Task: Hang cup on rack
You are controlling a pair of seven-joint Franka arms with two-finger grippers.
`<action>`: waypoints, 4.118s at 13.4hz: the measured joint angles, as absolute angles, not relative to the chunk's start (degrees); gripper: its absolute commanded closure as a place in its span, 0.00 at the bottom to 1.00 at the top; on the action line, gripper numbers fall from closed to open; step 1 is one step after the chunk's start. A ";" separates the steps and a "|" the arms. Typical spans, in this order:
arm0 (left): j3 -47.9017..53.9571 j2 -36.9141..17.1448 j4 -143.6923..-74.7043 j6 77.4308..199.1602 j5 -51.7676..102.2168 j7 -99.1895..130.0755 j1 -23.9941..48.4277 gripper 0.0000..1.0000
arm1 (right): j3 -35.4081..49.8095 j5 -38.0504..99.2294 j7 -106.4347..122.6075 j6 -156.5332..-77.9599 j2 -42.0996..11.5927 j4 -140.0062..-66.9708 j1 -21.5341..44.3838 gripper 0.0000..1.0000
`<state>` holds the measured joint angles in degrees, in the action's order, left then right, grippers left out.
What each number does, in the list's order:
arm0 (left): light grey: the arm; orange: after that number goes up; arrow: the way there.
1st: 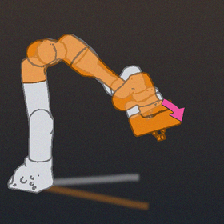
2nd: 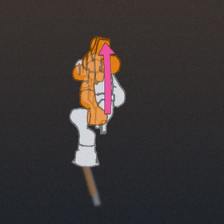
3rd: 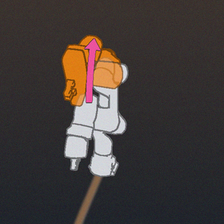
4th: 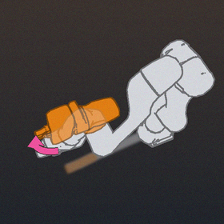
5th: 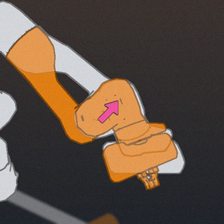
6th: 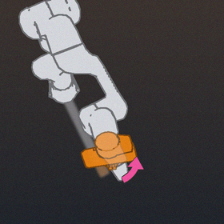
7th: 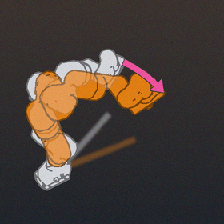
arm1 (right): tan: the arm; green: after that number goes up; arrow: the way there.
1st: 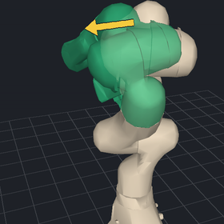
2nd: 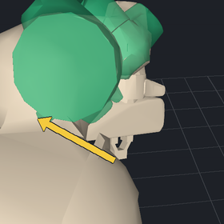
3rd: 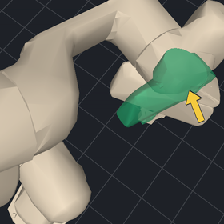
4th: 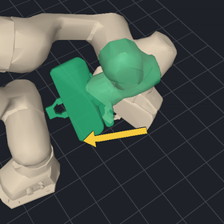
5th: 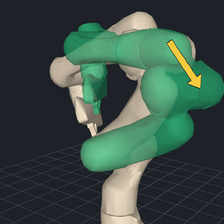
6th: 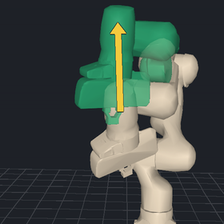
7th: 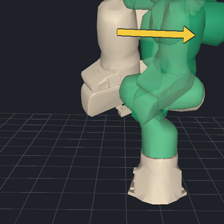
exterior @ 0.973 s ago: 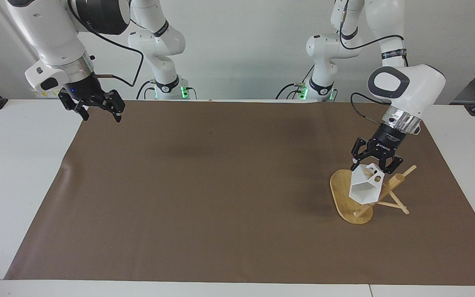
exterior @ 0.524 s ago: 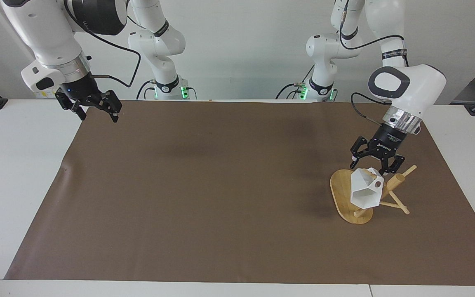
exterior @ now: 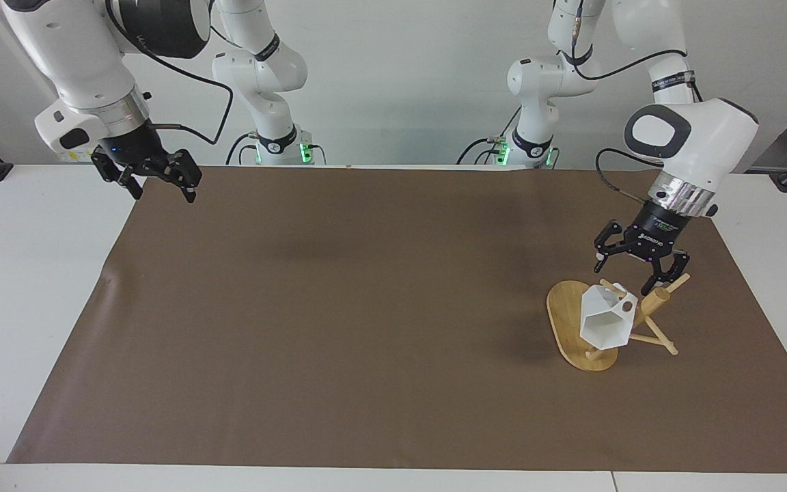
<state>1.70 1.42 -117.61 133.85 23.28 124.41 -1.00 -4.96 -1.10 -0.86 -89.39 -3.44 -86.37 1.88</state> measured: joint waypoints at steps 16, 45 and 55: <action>1.51 6.28 -107.93 111.15 12.48 64.64 -2.27 0.00 | -5.11 -1.10 -0.86 -89.39 -3.44 -86.38 1.87 0.00; 3.40 4.41 -91.13 89.29 2.90 2.10 -0.93 0.00 | -5.11 -1.10 -0.86 -89.39 -3.44 -86.38 1.88 0.00; 3.54 4.40 -91.87 88.72 2.90 1.92 -0.91 0.00 | -5.11 -1.10 -0.86 -89.39 -3.44 -86.39 1.88 0.00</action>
